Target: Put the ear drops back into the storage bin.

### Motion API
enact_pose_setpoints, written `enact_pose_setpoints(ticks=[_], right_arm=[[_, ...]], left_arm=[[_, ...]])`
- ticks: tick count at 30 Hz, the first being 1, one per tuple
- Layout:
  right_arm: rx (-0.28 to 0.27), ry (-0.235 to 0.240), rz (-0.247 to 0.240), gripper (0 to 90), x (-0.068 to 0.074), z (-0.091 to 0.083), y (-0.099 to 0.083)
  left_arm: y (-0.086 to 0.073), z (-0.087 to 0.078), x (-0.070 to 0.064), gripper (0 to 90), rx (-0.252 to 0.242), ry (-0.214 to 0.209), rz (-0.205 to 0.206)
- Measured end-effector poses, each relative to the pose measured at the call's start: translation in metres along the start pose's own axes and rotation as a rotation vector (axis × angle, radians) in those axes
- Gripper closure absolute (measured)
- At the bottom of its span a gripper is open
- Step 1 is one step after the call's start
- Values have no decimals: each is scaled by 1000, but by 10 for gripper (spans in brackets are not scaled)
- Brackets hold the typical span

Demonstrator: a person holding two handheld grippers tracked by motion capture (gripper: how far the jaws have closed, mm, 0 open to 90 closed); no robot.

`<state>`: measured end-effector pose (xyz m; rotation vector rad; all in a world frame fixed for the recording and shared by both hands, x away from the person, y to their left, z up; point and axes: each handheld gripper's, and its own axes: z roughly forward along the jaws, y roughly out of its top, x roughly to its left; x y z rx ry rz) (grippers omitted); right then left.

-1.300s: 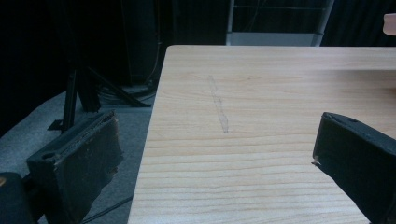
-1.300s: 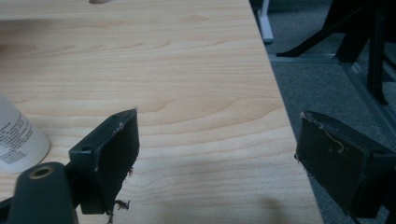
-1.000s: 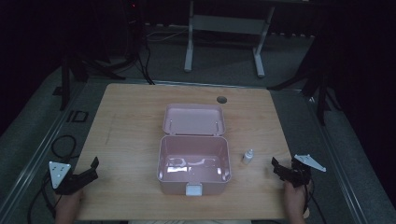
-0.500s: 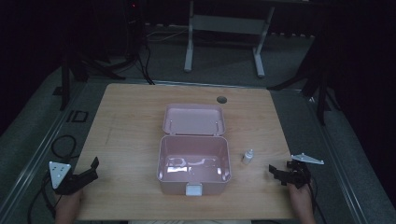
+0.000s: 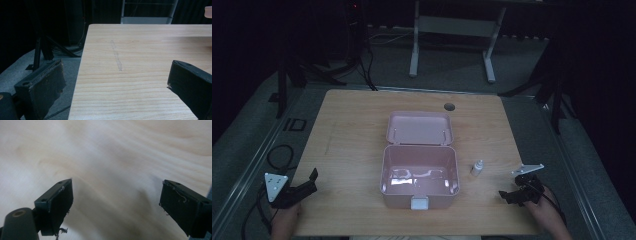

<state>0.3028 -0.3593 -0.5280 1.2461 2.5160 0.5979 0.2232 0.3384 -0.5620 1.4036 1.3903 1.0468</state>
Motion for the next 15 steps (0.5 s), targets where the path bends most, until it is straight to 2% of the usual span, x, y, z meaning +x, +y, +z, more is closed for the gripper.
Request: enact_pose_setpoints(ticks=[2,3,4,5,7,9,11,12,15], right_arm=[[63,10,-40,111,3,-3,4],[63,10,-40,111,3,-3,4],[92,12,-58,111,5,-4,6],[160,17,-99,111,9,-6,10],[179,26,-101,111,10,-7,11],[265,43,-145,111,15,-8,16],[285,49,-154,111,16,-8,18],[350,63,-173,111,20,-8,21],[382,60,-185,111,21,-8,23]], left_arm=[[0,0,0,14,-1,0,0],[0,0,0,14,-1,0,0],[0,0,0,14,0,0,0],[0,0,0,14,0,0,0],[0,0,0,14,1,0,0],[0,0,0,14,0,1,0],[0,0,0,14,0,1,0],[0,0,0,14,1,1,0],[0,0,0,14,1,0,-1]])
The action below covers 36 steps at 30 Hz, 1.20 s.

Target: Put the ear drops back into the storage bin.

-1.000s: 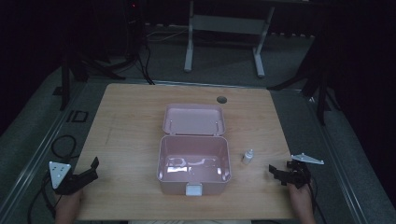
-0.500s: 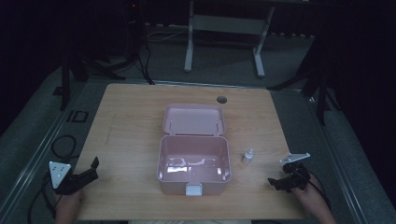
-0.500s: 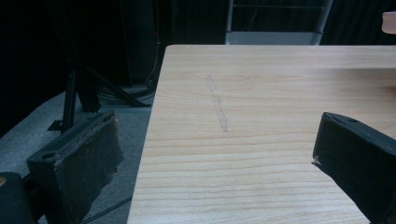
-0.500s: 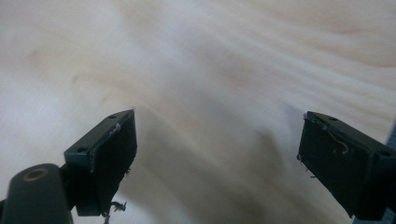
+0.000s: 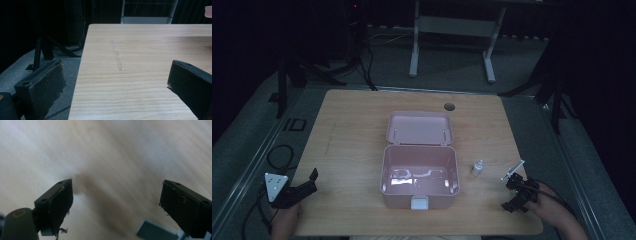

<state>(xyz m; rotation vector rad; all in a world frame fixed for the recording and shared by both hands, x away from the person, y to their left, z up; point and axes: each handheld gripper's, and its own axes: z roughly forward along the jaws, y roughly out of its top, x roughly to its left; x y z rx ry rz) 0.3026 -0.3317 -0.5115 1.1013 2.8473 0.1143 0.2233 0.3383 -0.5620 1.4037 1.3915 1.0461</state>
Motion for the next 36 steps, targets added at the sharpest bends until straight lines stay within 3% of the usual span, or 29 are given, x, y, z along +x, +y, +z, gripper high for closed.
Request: enact_pose_setpoints(ticks=[1,6,8,13,21,31,36], right_arm=[[67,10,-25,111,2,-1,4],[196,16,-43,111,2,-2,15],[210,19,-51,111,1,-3,18],[202,44,-70,111,0,-8,26],[115,58,-93,111,-6,-21,43],[135,79,-133,117,-14,-15,73],[96,84,-141,144,-18,-17,87]], left_arm=[[0,0,0,14,0,0,0],[0,0,0,14,0,0,0],[0,0,0,14,0,-1,0],[0,0,0,14,0,-1,0],[0,0,0,14,1,-3,-1],[0,0,0,14,-1,-6,0],[0,0,1,14,0,-8,0]])
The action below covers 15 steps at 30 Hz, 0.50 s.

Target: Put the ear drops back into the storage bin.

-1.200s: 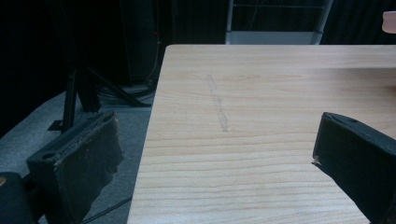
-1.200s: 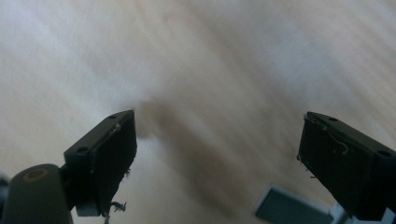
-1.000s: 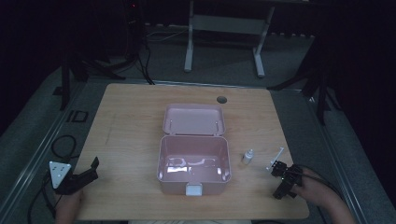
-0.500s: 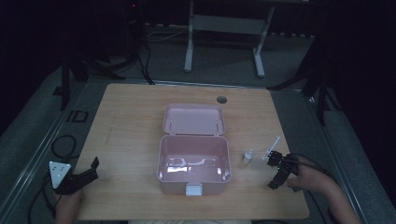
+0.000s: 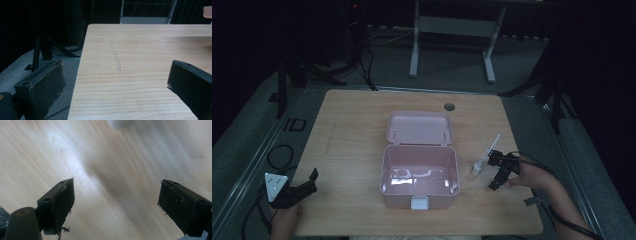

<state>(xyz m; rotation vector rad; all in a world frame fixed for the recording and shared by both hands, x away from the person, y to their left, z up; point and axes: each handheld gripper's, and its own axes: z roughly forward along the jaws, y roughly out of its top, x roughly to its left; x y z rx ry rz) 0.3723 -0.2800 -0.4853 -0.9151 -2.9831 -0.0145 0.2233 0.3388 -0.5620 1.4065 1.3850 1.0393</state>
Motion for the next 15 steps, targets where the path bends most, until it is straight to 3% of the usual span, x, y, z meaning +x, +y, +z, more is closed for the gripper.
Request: enact_pose_setpoints(ticks=[15], right_arm=[[26,31,-56,293,-8,4,39]], left_arm=[[0,0,0,14,0,-3,1]])
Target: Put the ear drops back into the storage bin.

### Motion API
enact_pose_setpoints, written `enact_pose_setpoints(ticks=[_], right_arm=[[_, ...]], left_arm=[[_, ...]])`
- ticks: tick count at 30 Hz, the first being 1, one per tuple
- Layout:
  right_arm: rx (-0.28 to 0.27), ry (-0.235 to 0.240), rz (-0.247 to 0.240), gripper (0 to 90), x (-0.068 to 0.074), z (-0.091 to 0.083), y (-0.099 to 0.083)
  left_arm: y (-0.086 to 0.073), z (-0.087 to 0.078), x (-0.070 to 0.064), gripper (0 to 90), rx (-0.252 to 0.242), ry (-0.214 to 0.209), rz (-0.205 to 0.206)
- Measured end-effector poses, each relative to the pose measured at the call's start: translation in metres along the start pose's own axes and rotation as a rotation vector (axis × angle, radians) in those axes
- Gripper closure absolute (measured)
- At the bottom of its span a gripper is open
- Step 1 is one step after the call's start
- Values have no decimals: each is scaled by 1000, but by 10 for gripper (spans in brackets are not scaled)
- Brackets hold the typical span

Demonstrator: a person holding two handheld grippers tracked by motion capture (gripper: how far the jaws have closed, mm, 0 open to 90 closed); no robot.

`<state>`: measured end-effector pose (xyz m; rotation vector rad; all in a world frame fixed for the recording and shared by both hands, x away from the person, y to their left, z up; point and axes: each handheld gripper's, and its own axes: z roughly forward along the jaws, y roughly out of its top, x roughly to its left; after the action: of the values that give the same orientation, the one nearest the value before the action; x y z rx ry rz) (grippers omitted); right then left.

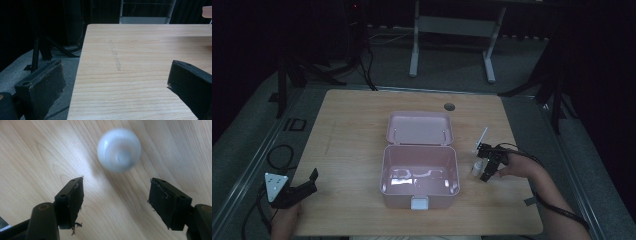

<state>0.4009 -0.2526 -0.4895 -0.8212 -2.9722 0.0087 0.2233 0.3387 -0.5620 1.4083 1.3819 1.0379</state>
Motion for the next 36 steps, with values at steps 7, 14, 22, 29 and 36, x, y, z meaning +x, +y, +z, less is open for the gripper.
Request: enact_pose_setpoints(ticks=[7,14,22,29,36], right_arm=[[4,-8,-28,374,-1,-1,16],[18,-4,-42,432,-3,3,29],[59,6,-65,494,-2,12,38],[73,-8,-94,594,0,14,43],[80,-15,-136,597,4,7,42]], left_arm=[[0,0,0,14,0,-1,2],[0,0,0,14,-1,-2,3],[0,0,0,14,-1,-2,6],[0,0,-1,14,-1,-2,7],[0,0,-1,14,0,-1,6]])
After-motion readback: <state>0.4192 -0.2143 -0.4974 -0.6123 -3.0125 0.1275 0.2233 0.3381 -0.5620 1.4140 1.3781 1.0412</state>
